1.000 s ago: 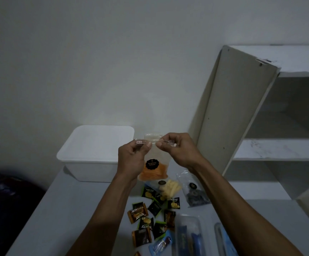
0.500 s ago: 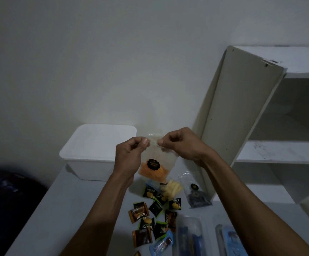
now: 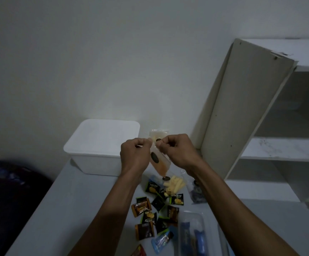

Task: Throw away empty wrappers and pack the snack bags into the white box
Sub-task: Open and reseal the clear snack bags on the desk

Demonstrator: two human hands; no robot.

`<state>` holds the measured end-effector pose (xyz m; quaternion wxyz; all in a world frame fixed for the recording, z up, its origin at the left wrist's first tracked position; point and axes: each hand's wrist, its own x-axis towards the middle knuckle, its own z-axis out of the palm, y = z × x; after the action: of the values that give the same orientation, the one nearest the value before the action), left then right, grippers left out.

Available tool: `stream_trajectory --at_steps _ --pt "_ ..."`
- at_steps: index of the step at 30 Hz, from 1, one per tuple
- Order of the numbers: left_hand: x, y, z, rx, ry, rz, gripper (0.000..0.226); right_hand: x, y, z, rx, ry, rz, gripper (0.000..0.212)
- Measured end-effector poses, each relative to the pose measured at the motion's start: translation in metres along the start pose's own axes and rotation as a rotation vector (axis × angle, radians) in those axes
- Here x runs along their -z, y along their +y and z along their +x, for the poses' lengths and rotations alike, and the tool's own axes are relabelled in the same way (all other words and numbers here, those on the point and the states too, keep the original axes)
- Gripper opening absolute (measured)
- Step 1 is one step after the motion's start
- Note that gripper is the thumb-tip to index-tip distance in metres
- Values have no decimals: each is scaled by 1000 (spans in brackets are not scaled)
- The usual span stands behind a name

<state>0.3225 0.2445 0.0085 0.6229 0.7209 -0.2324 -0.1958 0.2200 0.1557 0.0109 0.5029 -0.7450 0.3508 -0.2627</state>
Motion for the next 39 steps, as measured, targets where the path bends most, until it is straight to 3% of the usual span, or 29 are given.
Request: stream_trajectory --at_steps 4,10,15,21,27,30,34,39 --pt "1 1 -1 68 -47 -91 22 -2 1 -4 -52 2 54 24" --pt "2 -2 -1 117 -18 -80 21 -4 8 -11 -61 -47 47 20" --pt "2 -3 -9 134 -87 6 18 -9 14 -10 -46 -24 50 22" --pt "4 -8 -8 197 -75 -55 25 -13 24 -20 -97 -43 19 25" --pt "5 -14 -6 205 -93 -58 30 -22 25 -25 -99 36 74 28" --pt "6 -18 -6 210 -90 -43 25 -22 24 -28 -59 58 -11 25" --pt "15 -24 -3 102 -24 -95 20 -11 13 -28 37 -50 -160 26" --pt "36 -38 8 3 -258 -115 13 4 1 -26 75 -165 -267 25"
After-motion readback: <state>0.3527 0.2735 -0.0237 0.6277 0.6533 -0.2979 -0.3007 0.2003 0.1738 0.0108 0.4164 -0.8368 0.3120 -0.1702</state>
